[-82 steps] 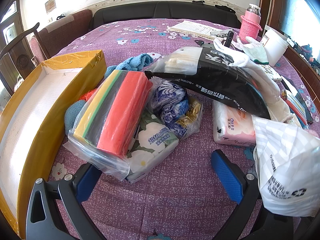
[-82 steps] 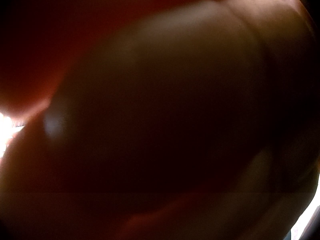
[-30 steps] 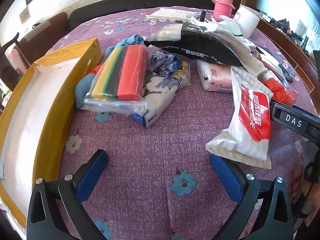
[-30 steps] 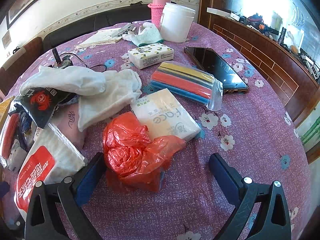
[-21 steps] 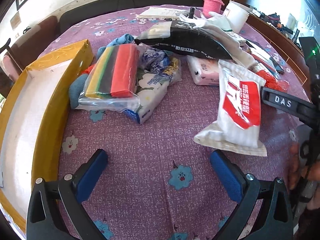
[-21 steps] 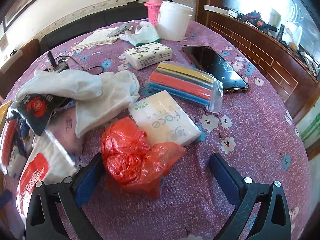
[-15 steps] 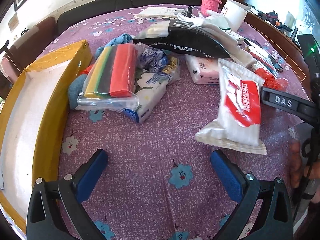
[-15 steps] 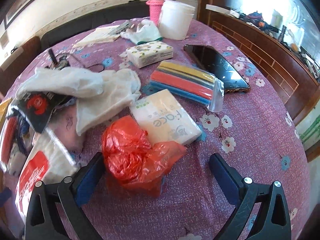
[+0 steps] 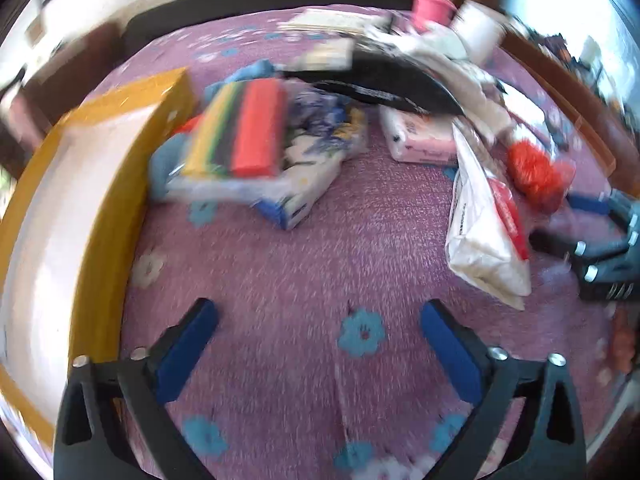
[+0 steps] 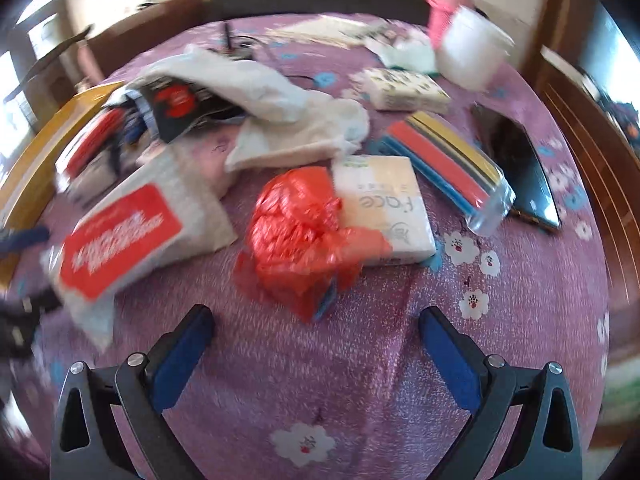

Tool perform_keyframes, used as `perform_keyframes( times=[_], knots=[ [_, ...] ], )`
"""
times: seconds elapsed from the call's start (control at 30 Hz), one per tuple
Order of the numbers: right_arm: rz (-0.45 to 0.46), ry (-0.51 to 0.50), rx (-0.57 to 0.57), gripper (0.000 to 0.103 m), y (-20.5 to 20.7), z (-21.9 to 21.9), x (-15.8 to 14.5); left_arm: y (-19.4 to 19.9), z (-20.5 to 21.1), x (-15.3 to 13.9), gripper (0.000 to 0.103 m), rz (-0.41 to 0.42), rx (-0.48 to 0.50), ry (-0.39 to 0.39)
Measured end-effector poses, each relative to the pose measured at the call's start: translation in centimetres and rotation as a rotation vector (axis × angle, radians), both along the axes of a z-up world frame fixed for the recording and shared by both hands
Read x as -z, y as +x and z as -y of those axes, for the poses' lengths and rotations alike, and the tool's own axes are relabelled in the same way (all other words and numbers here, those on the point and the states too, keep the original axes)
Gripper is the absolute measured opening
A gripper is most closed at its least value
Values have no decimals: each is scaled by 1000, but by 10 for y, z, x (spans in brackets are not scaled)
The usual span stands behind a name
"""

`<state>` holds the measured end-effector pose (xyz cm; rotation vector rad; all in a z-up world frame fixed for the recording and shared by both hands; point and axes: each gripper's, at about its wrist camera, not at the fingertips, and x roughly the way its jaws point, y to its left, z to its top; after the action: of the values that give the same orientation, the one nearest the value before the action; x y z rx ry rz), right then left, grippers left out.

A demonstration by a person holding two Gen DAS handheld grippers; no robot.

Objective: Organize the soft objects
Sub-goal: 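Grasp the red-printed wet-wipes pack with left tool while right tool grasps red plastic bag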

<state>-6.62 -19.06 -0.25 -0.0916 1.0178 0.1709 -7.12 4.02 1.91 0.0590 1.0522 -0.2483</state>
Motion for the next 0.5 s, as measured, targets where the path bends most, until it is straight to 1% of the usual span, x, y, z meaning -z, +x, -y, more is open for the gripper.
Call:
perform_keyframes(
  times=[0.03,0.07,0.13,0.23,0.3,0.37,0.43,0.5],
  knots=[
    [10,9,-16,103,-4,2,0,-5,-3,-6,84,1,6,-53],
    [12,18,-31,103,-7,4,0,-11,-4,-16,84,21,12,-90],
    [19,28,-42,103,-9,6,0,-15,3,-31,84,71,27,-93],
    [28,44,-43,103,-15,8,-2,-9,22,-39,84,87,81,-127],
    [35,86,-38,103,-17,13,-5,0,43,-38,84,91,143,-145],
    [42,133,-31,102,-17,19,-6,13,64,-28,84,73,180,-117],
    [48,164,23,99,-14,28,-8,27,82,-13,84,30,228,-101],
    [45,211,89,85,-12,44,-11,37,99,0,83,-4,251,-54]
  ],
)
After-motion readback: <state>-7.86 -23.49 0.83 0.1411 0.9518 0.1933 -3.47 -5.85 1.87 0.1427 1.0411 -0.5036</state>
